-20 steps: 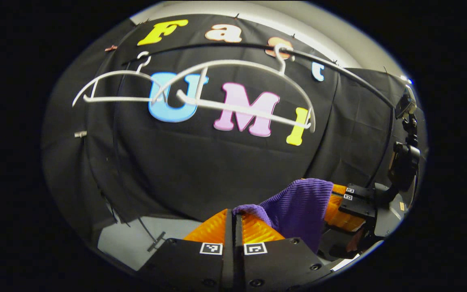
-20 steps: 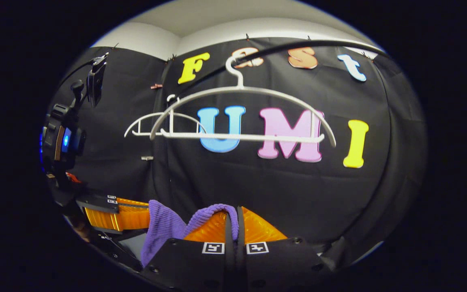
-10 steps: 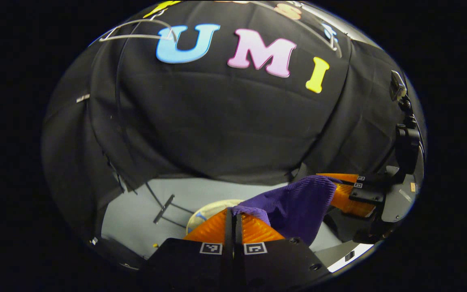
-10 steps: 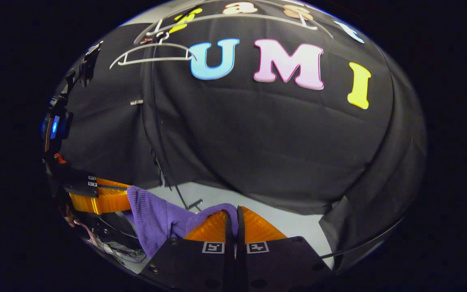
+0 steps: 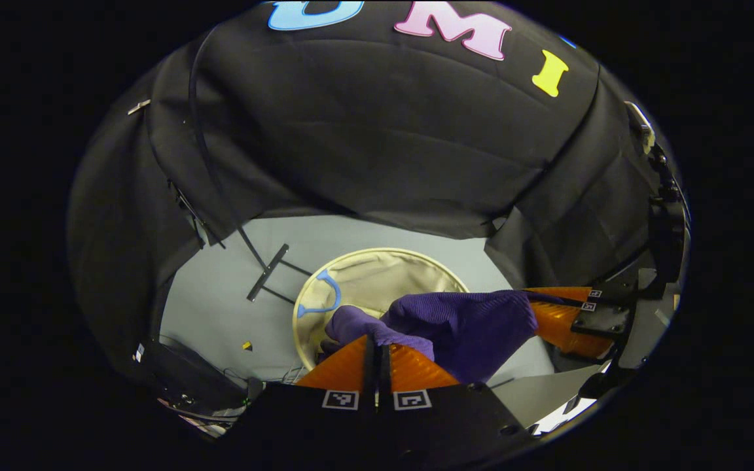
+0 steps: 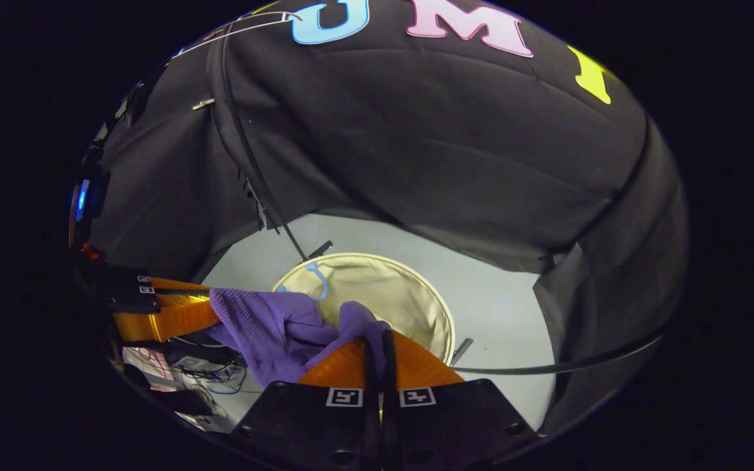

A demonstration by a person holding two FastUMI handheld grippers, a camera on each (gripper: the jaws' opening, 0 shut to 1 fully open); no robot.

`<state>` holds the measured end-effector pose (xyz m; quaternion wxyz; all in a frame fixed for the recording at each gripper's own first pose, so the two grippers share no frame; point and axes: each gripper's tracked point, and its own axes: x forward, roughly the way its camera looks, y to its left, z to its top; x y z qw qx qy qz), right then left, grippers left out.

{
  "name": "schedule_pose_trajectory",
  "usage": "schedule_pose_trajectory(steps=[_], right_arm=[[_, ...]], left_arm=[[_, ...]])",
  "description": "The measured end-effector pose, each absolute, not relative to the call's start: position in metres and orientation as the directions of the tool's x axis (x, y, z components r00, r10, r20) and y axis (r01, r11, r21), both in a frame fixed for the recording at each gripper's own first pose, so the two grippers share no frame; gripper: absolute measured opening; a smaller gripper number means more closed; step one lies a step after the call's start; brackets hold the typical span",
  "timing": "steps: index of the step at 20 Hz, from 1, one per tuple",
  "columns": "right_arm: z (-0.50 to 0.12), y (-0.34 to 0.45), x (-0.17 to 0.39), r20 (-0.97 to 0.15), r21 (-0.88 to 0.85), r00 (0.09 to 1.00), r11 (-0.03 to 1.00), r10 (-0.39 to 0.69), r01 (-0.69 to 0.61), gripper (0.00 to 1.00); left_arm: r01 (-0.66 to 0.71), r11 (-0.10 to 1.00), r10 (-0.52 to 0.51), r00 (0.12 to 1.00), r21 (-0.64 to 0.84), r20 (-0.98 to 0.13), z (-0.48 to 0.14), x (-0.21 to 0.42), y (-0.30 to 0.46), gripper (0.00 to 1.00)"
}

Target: Grasp the clothes on the hanger with both hands and then place them into the laundry hamper below.

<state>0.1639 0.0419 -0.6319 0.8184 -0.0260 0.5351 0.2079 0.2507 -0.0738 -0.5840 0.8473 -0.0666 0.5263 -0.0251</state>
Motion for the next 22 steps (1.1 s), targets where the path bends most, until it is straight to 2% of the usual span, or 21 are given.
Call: schedule_pose_trajectory(steps=[2,3,4,5,7,9,16,17,18,19,22], right_arm=[[-0.637,0.043,0.162,-0.895,0.195,0.320,0.917,0.311,-0.347,0.07],[-0.637,0.044,0.165,-0.900,0.196,0.314,0.923,0.304,-0.330,0.13],[-0.641,0.040,0.164,-0.903,0.186,0.318,0.929,0.290,-0.320,0.25],[-0.645,0.037,0.169,-0.906,0.167,0.322,0.933,0.273,-0.320,0.50],[-0.650,0.025,0.171,-0.915,0.110,0.338,0.944,0.219,-0.312,1.00],[-0.646,0.024,0.172,-0.917,0.116,0.334,0.947,0.218,-0.300,0.98],[-0.629,0.028,0.170,-0.905,0.128,0.359,0.952,0.227,-0.279,0.99],[-0.622,0.028,0.174,-0.899,0.127,0.376,0.954,0.226,-0.270,0.99],[-0.613,0.028,0.176,-0.890,0.125,0.397,0.957,0.225,-0.261,0.94],[-0.603,0.028,0.179,-0.879,0.116,0.423,0.960,0.218,-0.253,0.99],[-0.555,0.029,0.191,-0.829,0.094,0.520,0.967,0.207,-0.235,0.99]], left_arm=[[-0.037,0.990,-0.106,0.420,-0.134,-0.901,-0.587,0.251,-0.072,0.05],[-0.047,0.992,-0.088,0.415,-0.118,-0.906,-0.591,0.249,-0.069,0.07],[-0.058,0.994,-0.060,0.409,-0.091,-0.911,-0.593,0.250,-0.061,0.11],[-0.064,0.993,-0.062,0.401,-0.095,-0.914,-0.596,0.248,-0.061,0.25],[-0.081,0.992,-0.061,0.379,-0.099,-0.923,-0.602,0.244,-0.063,0.60],[-0.089,0.992,-0.054,0.367,-0.092,-0.929,-0.605,0.248,-0.061,0.95],[-0.047,0.993,-0.082,0.405,-0.110,-0.911,-0.586,0.248,-0.072,0.96],[-0.041,0.993,-0.083,0.417,-0.110,-0.905,-0.579,0.250,-0.074,0.96],[-0.033,0.993,-0.087,0.431,-0.112,-0.898,-0.571,0.251,-0.075,0.96],[-0.023,0.993,-0.093,0.455,-0.116,-0.885,-0.560,0.252,-0.075,0.96],[0.015,0.990,-0.124,0.540,-0.137,-0.832,-0.513,0.256,-0.079,0.96]])
